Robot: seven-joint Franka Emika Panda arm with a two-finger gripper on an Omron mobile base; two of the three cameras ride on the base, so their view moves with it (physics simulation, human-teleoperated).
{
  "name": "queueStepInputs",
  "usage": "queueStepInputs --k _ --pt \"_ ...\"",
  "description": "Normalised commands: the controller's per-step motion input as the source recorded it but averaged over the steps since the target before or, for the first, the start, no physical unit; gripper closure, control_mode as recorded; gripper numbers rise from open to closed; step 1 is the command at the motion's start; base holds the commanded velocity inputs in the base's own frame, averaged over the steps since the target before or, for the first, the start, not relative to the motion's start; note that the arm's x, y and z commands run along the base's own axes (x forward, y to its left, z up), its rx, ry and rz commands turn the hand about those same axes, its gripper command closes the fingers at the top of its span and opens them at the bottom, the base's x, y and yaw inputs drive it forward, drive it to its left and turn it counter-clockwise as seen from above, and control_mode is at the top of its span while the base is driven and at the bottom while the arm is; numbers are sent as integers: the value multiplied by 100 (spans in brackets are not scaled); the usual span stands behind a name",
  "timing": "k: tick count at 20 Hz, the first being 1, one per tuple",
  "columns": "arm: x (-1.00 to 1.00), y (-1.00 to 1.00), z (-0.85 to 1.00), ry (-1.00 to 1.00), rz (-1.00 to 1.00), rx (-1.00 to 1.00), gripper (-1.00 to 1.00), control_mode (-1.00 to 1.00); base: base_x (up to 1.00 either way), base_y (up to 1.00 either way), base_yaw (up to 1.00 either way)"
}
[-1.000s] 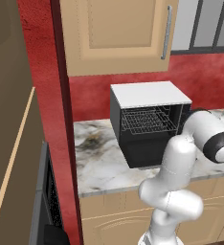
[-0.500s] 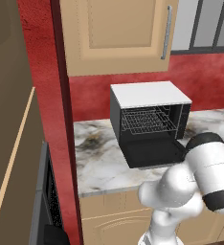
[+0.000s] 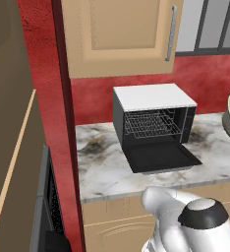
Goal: Pick up the heated bread from the toaster oven and place it in the bowl. Then move the bread bowl to the dining counter.
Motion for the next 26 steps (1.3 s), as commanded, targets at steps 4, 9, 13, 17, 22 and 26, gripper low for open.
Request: queueStepInputs --k 4,9,13,17,22,26 --pt "8 100 15 0 3 -15 100 -100 0 0 0" --pt "1 100 29 0 8 -15 100 -100 0 0 0" --pt "-3 100 64 0 18 -16 100 -100 0 0 0" --pt "-1 100 74 7 24 -27 100 -100 0 0 0" --pt "0 93 30 19 23 -25 100 -100 0 0 0" --pt "0 34 0 12 7 -13 100 -100 0 0 0"
